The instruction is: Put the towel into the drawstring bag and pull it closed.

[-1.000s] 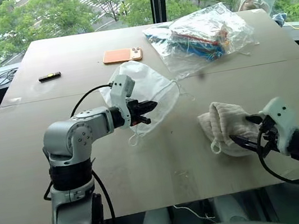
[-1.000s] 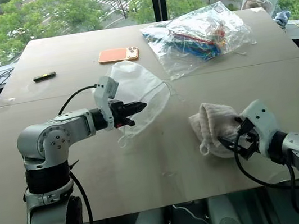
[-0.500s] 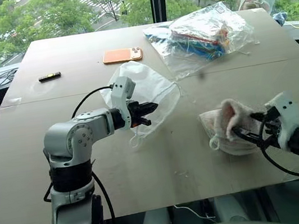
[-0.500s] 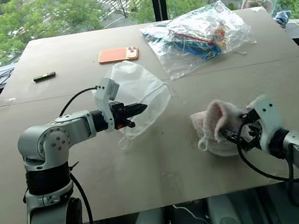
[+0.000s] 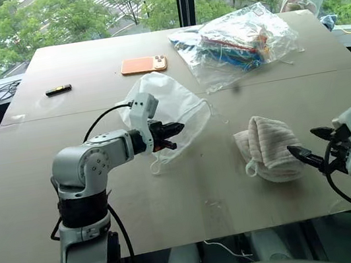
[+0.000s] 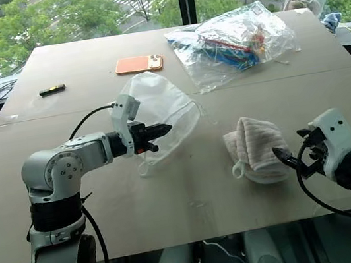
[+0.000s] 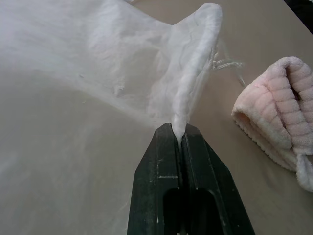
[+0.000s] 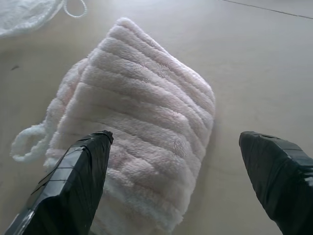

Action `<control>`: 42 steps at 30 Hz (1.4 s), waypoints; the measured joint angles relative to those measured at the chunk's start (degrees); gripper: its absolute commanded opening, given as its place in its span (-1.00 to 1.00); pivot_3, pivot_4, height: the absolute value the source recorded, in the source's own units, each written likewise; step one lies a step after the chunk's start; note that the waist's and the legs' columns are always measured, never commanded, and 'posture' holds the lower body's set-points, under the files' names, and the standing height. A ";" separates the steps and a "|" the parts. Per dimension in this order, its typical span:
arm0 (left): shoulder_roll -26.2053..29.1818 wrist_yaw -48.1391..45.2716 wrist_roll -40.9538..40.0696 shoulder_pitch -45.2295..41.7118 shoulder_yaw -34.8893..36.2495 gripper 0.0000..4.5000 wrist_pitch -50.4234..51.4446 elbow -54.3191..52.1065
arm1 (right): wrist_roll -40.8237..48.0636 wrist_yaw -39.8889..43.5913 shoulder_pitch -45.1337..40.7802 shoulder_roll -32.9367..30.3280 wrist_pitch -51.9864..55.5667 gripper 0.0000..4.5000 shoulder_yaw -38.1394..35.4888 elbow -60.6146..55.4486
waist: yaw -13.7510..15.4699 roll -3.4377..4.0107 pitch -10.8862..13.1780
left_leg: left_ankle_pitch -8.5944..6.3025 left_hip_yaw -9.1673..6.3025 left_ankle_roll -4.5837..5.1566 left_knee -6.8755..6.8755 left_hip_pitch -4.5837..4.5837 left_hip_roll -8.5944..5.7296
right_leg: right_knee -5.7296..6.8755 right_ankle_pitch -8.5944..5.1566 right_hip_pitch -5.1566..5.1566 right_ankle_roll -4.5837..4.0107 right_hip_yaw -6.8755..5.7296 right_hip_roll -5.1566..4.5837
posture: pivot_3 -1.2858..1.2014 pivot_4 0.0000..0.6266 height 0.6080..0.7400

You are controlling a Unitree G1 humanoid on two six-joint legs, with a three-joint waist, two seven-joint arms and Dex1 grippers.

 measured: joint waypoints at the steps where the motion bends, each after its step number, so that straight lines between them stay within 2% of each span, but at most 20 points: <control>1: 0.02 -0.01 0.00 0.00 0.00 -1.00 -0.02 0.00 | 0.28 -0.51 -0.17 0.64 0.56 0.98 0.40 0.72 | 0.00 0.00 0.00 | 0.00 0.00 0.00 0.00 0.00 0.00 | 0.00 0.00 0.00 0.00 0.00 0.00 | 0.03 -0.52 1.00; 7: 0.33 -0.22 0.02 -0.30 -0.58 -1.00 -0.62 0.06 | 2.17 -4.42 -5.67 6.78 5.39 0.98 5.58 6.34 | -0.06 0.04 0.04 | 0.00 0.05 0.00 0.02 0.00 -0.02 | 0.00 0.00 0.00 0.00 0.04 -0.04 | 0.03 -0.52 1.00; 11: 0.54 -0.44 0.02 -0.68 -0.85 -1.00 -0.63 0.06 | -1.34 -5.63 -8.94 6.01 5.31 0.98 12.58 8.82 | -0.08 -0.02 0.01 | 0.00 0.03 0.00 0.00 0.01 -0.02 | -0.02 0.01 0.00 -0.01 0.02 -0.02 | 0.03 -0.52 1.00; 15: 0.52 -0.55 -0.04 -1.35 -1.13 -1.00 -0.63 0.06 | -7.22 -4.45 -10.69 2.60 0.66 0.98 20.70 9.97 | -1.40 -0.30 -0.07 | 0.00 0.08 0.00 0.04 0.15 0.00 | 0.00 -0.02 0.08 -0.04 0.07 -0.02 | 0.03 -0.52 1.00; 20: 0.48 -0.55 -0.06 -1.99 -1.11 -1.00 -0.61 0.06 | -10.75 -3.49 -10.96 2.00 -3.85 0.98 23.88 10.72 | -1.52 -0.32 -0.08 | 0.00 0.04 0.00 0.03 0.21 0.03 | 0.06 0.01 0.10 0.00 0.06 0.05 | 0.03 -0.52 1.00; 21: 0.48 -0.56 -0.08 -1.99 -1.11 -1.00 -0.61 0.06 | -10.84 -3.27 -10.87 2.26 -4.30 0.74 23.83 10.79 | -1.56 -0.32 -0.08 | 0.00 0.04 0.00 0.03 0.21 0.05 | 0.06 0.01 0.10 0.01 0.07 0.06 | 0.03 -0.52 1.00; 22: 0.48 -0.56 -0.09 -1.98 -1.11 -1.00 -0.59 0.06 | -10.71 -2.84 -10.55 3.15 -4.87 0.67 23.72 10.85 | -1.58 -0.32 -0.08 | 0.00 0.05 0.00 0.02 0.21 0.06 | 0.07 0.02 0.09 0.01 0.07 0.07 | 0.03 -0.52 1.00; 23: 0.48 -0.56 -0.09 -1.99 -1.11 -1.00 -0.59 0.06 | -10.64 -2.77 -10.49 3.54 -4.96 0.43 23.60 10.85 | -1.59 -0.32 -0.07 | 0.00 0.05 0.00 0.02 0.21 0.06 | 0.07 0.02 0.08 0.01 0.07 0.07 | 0.03 -0.52 1.00; 24: 0.40 -0.56 -0.13 -2.04 -1.12 -1.00 -0.55 0.06 | -10.27 -2.62 -10.38 4.66 -4.99 0.31 23.21 10.85 | -1.59 -0.32 -0.07 | 0.00 0.05 0.00 0.02 0.21 0.07 | 0.08 0.02 0.08 0.01 0.08 0.07 | 0.03 -0.52 1.00; 26: 0.26 -0.55 -0.38 -2.08 -1.13 -1.00 -0.41 0.06 | -9.88 -2.37 -9.93 5.98 -5.07 -0.12 23.07 10.85 | -1.56 -0.31 -0.07 | 0.00 0.05 0.00 0.02 0.20 0.06 | 0.08 0.02 0.08 0.01 0.07 0.06 | 0.03 -0.52 1.00; 27: 0.20 -0.55 -0.50 -2.19 -1.19 -1.00 -0.39 0.06 | -9.89 -2.08 -9.87 5.98 -5.43 -0.39 23.30 10.79 | -1.56 -0.31 -0.07 | 0.00 0.06 0.00 0.02 0.20 0.06 | 0.07 0.02 0.08 0.01 0.08 0.04 | 0.03 -0.52 1.00; 29: 0.18 -0.55 -0.63 -2.36 -1.50 -1.00 -0.40 0.06 | -10.01 -1.71 -9.77 6.31 -6.22 -0.77 23.34 10.78 | -1.53 -0.31 -0.07 | 0.00 0.08 0.00 0.03 0.20 0.04 | 0.06 0.02 0.09 0.01 0.09 0.01 | 0.03 -0.52 1.00; 30: 0.18 -0.55 -0.64 -2.36 -1.58 -1.00 -0.40 0.06 | -10.06 -1.70 -9.74 6.45 -6.33 -0.82 23.31 10.78 | -1.53 -0.31 -0.07 | 0.00 0.09 0.00 0.03 0.20 0.04 | 0.06 0.02 0.09 0.01 0.10 0.01 | 0.03 -0.52 1.00; 31: 0.18 -0.55 -0.75 -2.37 -1.69 -1.00 -0.40 0.06 | -10.03 -1.61 -9.66 6.66 -6.63 -0.98 23.21 10.72 | -1.54 -0.32 -0.07 | 0.00 0.09 0.00 0.03 0.19 0.04 | 0.06 0.02 0.08 0.01 0.10 0.00 | 0.03 -0.52 1.00; 36: 0.18 -0.56 -1.18 -3.02 -1.70 -1.00 -0.40 0.12 | -5.81 1.86 -10.35 7.82 -7.38 -1.00 22.33 8.20 | -1.51 -0.16 0.09 | 0.00 0.07 0.00 0.02 0.11 0.04 | 0.07 0.02 0.00 0.02 0.09 0.03 | 0.03 -0.52 1.00; 42: -0.20 -0.89 -1.55 -4.75 -2.57 -1.00 -0.43 0.27 | -1.59 3.61 -22.16 12.47 -6.57 -1.00 27.34 7.45 | -1.43 -0.13 0.14 | 0.00 0.05 0.00 0.02 0.08 0.03 | 0.06 0.02 -0.01 0.02 0.07 0.04 | 0.03 -0.52 1.00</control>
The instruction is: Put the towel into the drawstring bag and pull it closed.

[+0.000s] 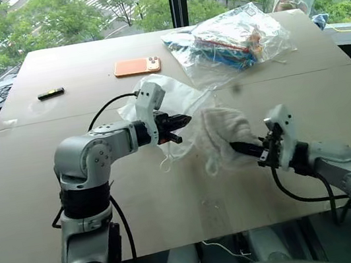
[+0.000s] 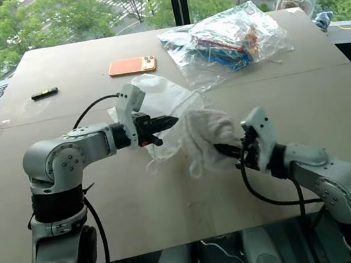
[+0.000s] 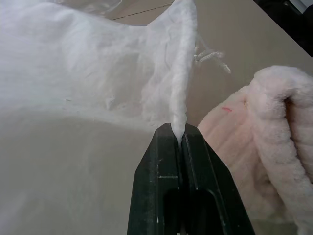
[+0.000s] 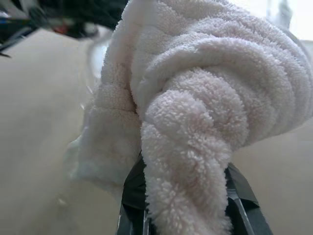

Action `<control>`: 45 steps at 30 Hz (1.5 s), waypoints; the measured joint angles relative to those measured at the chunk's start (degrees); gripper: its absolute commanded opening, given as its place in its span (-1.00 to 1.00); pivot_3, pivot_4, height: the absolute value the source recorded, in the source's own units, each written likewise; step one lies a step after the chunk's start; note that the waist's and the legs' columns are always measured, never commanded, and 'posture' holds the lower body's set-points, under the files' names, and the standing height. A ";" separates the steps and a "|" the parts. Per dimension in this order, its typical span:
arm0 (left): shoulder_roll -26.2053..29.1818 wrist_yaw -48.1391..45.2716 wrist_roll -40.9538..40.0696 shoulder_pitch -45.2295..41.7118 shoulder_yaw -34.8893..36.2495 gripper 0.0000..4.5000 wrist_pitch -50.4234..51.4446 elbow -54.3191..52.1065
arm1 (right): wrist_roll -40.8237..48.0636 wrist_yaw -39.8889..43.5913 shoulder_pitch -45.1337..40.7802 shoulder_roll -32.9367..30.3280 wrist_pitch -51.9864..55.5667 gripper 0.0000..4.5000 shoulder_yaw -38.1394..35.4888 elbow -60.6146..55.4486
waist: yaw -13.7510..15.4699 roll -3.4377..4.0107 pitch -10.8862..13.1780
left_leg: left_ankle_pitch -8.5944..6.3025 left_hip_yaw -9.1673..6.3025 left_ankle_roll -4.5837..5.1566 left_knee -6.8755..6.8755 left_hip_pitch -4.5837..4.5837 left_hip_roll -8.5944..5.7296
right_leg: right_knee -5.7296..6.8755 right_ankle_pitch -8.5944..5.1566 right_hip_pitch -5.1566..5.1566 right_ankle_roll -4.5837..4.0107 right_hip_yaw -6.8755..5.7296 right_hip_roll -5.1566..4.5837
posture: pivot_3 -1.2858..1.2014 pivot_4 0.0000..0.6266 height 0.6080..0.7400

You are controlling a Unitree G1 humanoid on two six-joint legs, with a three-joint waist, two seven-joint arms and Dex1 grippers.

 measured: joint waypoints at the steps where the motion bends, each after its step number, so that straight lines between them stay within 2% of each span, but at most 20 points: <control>1: 0.00 -0.25 -0.09 -0.06 -0.36 -1.00 -0.02 0.00 | -0.35 -0.05 -2.33 0.84 0.00 -1.00 2.00 1.49 | 0.06 0.00 0.00 | 0.00 -0.01 0.00 -0.01 -0.01 -0.01 | 0.00 0.01 0.00 -0.02 -0.02 -0.02 | 0.03 -0.52 1.00; 6: 0.04 -0.37 -0.77 -0.20 -0.68 -1.00 0.02 -0.15 | -7.69 -0.22 -7.55 1.75 -1.56 -1.00 10.78 11.16 | 0.17 -0.01 0.02 | 0.00 0.03 0.00 0.00 -0.15 -0.07 | -0.09 0.12 -0.04 -0.21 -0.02 -0.11 | 0.03 -0.52 1.00; 17: 3.27 -0.30 -1.98 0.32 -0.68 -1.00 1.29 -4.68 | -22.59 1.33 -16.29 3.74 -11.66 -1.00 19.82 26.15 | -0.15 0.01 0.03 | 0.00 0.06 -0.01 -0.02 -0.18 -0.05 | 0.03 0.12 -0.19 -0.22 0.05 -0.07 | 0.03 -0.52 1.00; 21: 3.77 -0.99 -2.50 1.05 -2.07 -1.00 1.28 -7.22 | -22.42 2.46 -18.55 8.80 -12.63 -1.00 18.87 30.43 | -0.15 0.01 0.04 | 0.01 0.08 -0.01 -0.03 -0.18 -0.03 | 0.06 0.13 -0.21 -0.23 0.08 -0.07 | 0.03 -0.52 1.00; 26: 5.34 -1.20 -2.98 3.06 -2.02 -1.00 1.31 -9.20 | -14.92 2.51 -21.85 18.07 -11.86 -1.00 8.54 36.39 | 0.01 0.05 0.07 | 0.01 0.08 -0.02 -0.02 -0.24 -0.03 | 0.12 0.14 -0.29 -0.24 0.08 -0.11 | 0.03 -0.52 1.00; 28: 6.10 -1.33 -3.01 3.45 -1.74 -1.00 1.30 -9.63 | -12.48 3.12 -22.17 19.39 -12.29 -1.00 5.20 37.63 | 0.17 0.05 0.07 | 0.01 0.08 -0.02 -0.02 -0.25 -0.06 | 0.11 0.14 -0.28 -0.24 0.06 -0.16 | 0.03 -0.52 1.00; 34: 6.53 -1.93 -3.84 3.98 -1.38 -1.00 1.12 -9.61 | -5.91 7.10 -21.97 20.09 -11.97 -1.00 -1.17 38.02 | 0.00 0.07 0.08 | 0.01 0.07 -0.01 -0.03 -0.26 -0.07 | 0.12 0.14 -0.29 -0.24 0.06 -0.17 | 0.03 -0.52 1.00; 37: 4.95 -2.50 -6.87 0.87 2.57 -1.00 2.37 -6.31 | -2.94 10.97 -20.72 18.19 -11.19 -1.00 -2.14 36.62 | 0.05 0.08 0.09 | 0.01 0.04 -0.01 -0.03 -0.26 -0.06 | 0.13 0.14 -0.29 -0.24 0.01 -0.13 | 0.03 -0.52 1.00; 41: 3.91 -3.05 -11.59 -4.11 7.65 -1.00 5.04 -3.69 | -2.95 13.18 -20.47 17.73 -12.56 -1.00 -1.89 36.93 | -0.32 0.10 0.10 | 0.00 0.12 -0.01 -0.02 -0.23 -0.07 | 0.13 0.14 -0.29 -0.22 0.09 -0.10 | 0.03 -0.52 1.00; 45: 1.51 -3.21 -17.07 -4.60 7.86 -1.00 10.14 -4.53 | -6.40 11.66 -23.90 21.97 -17.29 -1.00 -1.53 45.43 | -0.51 0.12 0.11 | 0.01 0.11 -0.03 -0.04 -0.22 -0.04 | 0.18 0.15 -0.31 -0.23 0.11 -0.08 | 0.03 -0.52 1.00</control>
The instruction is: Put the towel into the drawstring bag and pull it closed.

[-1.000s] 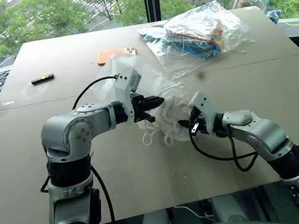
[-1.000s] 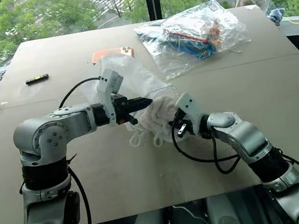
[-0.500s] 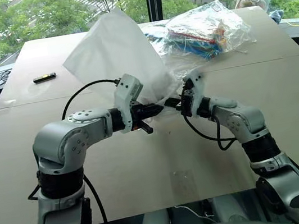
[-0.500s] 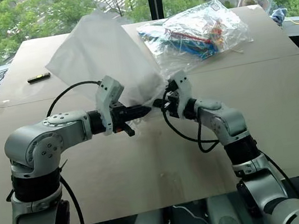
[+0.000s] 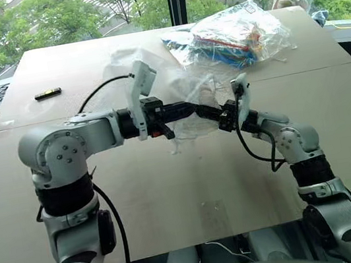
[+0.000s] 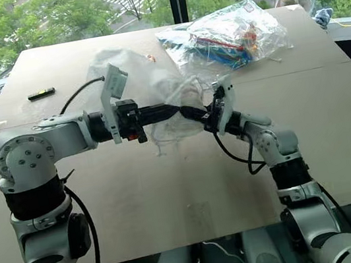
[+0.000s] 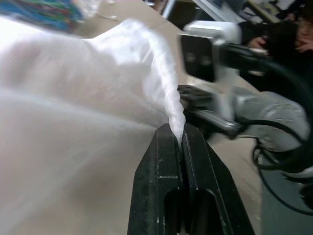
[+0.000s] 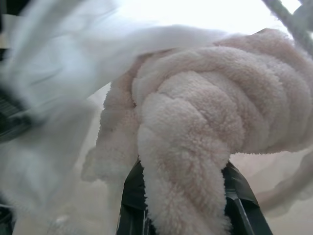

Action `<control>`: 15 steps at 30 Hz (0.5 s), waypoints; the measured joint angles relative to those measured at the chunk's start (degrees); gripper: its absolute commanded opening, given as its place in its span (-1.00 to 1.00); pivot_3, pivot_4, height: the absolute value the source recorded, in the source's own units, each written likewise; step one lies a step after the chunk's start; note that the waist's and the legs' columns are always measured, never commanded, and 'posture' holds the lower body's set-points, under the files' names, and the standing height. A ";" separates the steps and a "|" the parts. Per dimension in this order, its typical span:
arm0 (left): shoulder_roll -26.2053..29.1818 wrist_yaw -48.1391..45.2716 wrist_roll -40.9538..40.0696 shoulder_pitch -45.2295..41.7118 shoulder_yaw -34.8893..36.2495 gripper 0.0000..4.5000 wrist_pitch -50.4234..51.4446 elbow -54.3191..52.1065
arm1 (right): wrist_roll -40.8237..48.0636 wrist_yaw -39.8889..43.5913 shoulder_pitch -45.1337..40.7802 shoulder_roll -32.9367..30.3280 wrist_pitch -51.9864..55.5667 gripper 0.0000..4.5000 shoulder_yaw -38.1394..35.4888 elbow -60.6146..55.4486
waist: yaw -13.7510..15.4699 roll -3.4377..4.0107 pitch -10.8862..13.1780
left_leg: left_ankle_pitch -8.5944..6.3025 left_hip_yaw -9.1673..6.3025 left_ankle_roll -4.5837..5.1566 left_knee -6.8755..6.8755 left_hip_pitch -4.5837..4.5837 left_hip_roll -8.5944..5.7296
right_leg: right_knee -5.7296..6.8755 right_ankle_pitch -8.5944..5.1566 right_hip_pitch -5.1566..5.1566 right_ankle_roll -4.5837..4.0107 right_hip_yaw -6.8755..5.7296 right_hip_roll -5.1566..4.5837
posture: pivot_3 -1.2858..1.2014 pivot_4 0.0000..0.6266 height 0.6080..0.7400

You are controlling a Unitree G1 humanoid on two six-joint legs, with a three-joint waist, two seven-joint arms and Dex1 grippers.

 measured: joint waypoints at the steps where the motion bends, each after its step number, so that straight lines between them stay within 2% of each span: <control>1: -0.59 0.43 -0.81 0.25 -0.13 -1.00 0.82 -0.56 | -0.93 -0.44 -0.99 1.57 -1.47 -1.00 0.39 1.94 | -0.04 0.00 0.00 | 0.00 0.00 0.00 -0.01 0.00 0.01 | 0.02 0.00 -0.01 0.00 0.00 0.00 | 0.03 -0.52 1.00; 5: -1.34 1.68 -2.21 2.14 -0.40 -1.00 1.59 -3.05 | -2.61 0.43 -2.85 5.60 -3.72 -1.00 2.90 4.67 | -0.14 0.02 0.01 | 0.05 -0.01 -0.09 -0.03 -0.02 0.02 | 0.01 0.01 -0.03 -0.01 -0.01 -0.08 | 0.03 -0.52 1.00; 8: -0.95 1.70 -2.73 2.94 -0.71 -1.00 1.23 -3.89 | -3.51 2.01 -2.81 5.55 -3.69 -1.00 4.40 4.67 | 0.29 0.02 0.01 | 0.03 -0.01 -0.06 -0.01 -0.04 -0.04 | -0.01 0.01 -0.01 -0.01 -0.02 -0.14 | 0.03 -0.52 1.00; 11: 1.66 0.05 -2.37 4.05 -3.31 -1.00 -1.18 -4.05 | -5.98 2.80 -2.11 3.78 -3.72 -1.00 7.28 4.42 | 0.40 0.03 0.01 | 0.02 -0.01 -0.05 0.00 -0.03 -0.09 | 0.00 0.01 0.00 -0.01 -0.02 -0.16 | 0.03 -0.52 1.00; 13: 4.68 -0.86 1.21 5.33 -5.68 -1.00 -5.13 -3.27 | -7.52 2.56 -0.78 2.72 -3.70 -0.49 8.21 4.14 | 0.34 0.04 0.03 | 0.03 -0.02 -0.06 -0.02 -0.03 -0.07 | 0.01 0.00 -0.03 -0.02 -0.02 -0.13 | 0.03 -0.52 1.00; 15: 7.01 -2.63 4.12 5.82 -7.93 -1.00 -9.04 -2.36 | -7.50 2.11 0.61 1.56 -3.35 -0.18 7.68 1.86 | 0.37 0.09 0.05 | 0.02 -0.02 -0.06 -0.05 -0.03 -0.06 | 0.01 0.00 -0.05 -0.03 -0.02 -0.12 | 0.03 -0.52 1.00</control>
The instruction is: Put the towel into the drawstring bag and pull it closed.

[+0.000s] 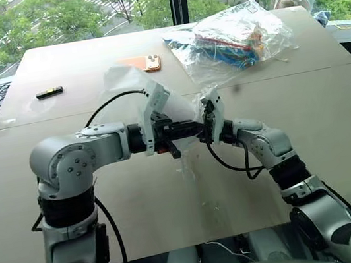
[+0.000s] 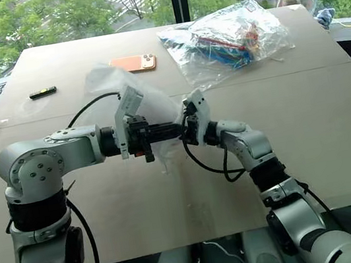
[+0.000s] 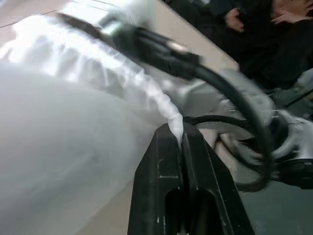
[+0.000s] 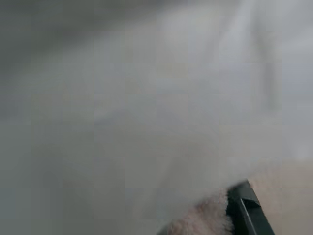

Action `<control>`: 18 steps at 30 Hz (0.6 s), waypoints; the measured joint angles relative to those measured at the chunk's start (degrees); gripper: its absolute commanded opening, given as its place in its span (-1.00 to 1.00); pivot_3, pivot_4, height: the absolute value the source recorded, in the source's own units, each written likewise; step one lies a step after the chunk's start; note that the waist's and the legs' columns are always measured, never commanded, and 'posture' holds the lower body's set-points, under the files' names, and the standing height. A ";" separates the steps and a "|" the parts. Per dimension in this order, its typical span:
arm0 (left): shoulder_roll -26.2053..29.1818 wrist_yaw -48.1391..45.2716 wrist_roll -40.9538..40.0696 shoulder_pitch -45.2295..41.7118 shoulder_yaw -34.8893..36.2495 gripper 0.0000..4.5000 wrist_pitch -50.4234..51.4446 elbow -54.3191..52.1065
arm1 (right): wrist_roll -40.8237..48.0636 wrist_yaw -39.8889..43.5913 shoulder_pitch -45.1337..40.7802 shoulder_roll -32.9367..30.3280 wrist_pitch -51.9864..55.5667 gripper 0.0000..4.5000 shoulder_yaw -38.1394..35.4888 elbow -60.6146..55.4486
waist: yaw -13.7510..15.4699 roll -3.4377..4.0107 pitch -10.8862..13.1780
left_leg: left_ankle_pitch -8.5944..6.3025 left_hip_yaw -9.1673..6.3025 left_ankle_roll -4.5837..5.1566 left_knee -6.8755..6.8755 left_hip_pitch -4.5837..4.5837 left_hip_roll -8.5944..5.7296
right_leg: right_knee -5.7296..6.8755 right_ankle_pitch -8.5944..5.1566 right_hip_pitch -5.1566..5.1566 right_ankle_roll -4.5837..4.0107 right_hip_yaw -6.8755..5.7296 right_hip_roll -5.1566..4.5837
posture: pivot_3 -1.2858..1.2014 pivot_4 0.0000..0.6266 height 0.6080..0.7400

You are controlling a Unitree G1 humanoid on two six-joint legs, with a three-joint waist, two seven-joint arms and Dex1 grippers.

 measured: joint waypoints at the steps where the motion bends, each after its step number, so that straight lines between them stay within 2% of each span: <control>1: 2.40 -2.54 2.89 1.03 -2.66 -1.00 -4.44 0.38 | 0.18 -0.28 1.84 -1.74 0.49 0.02 -0.26 -4.02 | 0.11 0.03 0.02 | 0.01 0.00 -0.03 -0.02 -0.01 0.00 | -0.01 -0.01 -0.01 -0.01 -0.01 -0.01 | 0.03 -0.52 1.00; 2: 3.97 -4.88 5.28 1.79 -4.59 -1.00 -8.25 1.21 | 0.06 -0.75 3.22 -3.58 1.16 0.29 -0.60 -7.03 | 0.28 0.06 0.04 | 0.04 0.00 -0.08 -0.04 -0.03 -0.02 | -0.06 -0.01 -0.01 -0.01 -0.03 -0.02 | 0.03 -0.52 1.00; 4: 5.63 -8.37 9.66 2.25 -7.97 -1.00 -15.06 2.08 | 0.01 -1.58 5.62 -6.22 2.50 0.64 -1.05 -11.50 | 0.44 0.06 0.04 | 0.04 0.00 -0.09 -0.04 -0.08 -0.07 | -0.12 -0.01 -0.01 0.00 -0.06 -0.07 | 0.03 -0.52 1.00; 5: 5.87 -10.96 13.20 2.12 -10.47 -1.00 -21.38 3.49 | 0.16 -2.06 8.20 -8.51 3.98 0.64 -1.55 -15.78 | 0.72 0.11 0.06 | 0.04 -0.01 -0.08 -0.04 -0.09 -0.12 | -0.15 -0.01 -0.01 0.00 -0.07 -0.11 | 0.03 -0.52 1.00; 6: 5.64 -14.42 18.00 1.65 -13.17 -1.00 -29.38 7.38 | 0.98 -2.43 12.06 -11.34 6.35 0.81 -1.54 -23.19 | 0.85 0.15 0.09 | 0.01 0.00 -0.03 -0.04 -0.14 -0.14 | -0.16 -0.02 -0.05 0.01 -0.05 -0.11 | 0.03 -0.52 1.00; 7: 5.57 -15.22 18.93 1.54 -13.53 -1.00 -31.03 8.37 | 1.11 -2.58 12.54 -11.79 6.90 0.95 -1.51 -24.41 | 0.83 0.15 0.10 | 0.00 0.00 -0.01 -0.02 -0.16 -0.14 | -0.16 -0.02 -0.07 0.01 -0.05 -0.10 | 0.03 -0.52 1.00; 12: 1.21 -25.34 32.66 -8.01 -20.06 -1.00 -57.34 25.98 | 0.28 -8.81 19.04 -18.27 12.86 0.99 -2.76 -38.62 | 0.96 0.19 0.12 | -0.04 -0.03 0.07 0.09 -0.32 -0.30 | -0.14 -0.02 -0.19 0.02 -0.11 0.05 | 0.03 -0.52 1.00; 18: -1.23 -32.13 40.38 -13.96 -21.95 -1.00 -75.38 39.90 | -4.41 -16.25 20.70 -22.13 16.13 0.99 -3.85 -43.37 | 0.29 0.18 0.12 | -0.03 -0.04 0.08 0.20 -0.79 -0.31 | -0.06 0.00 -0.61 0.05 -0.10 0.06 | 0.03 -0.52 1.00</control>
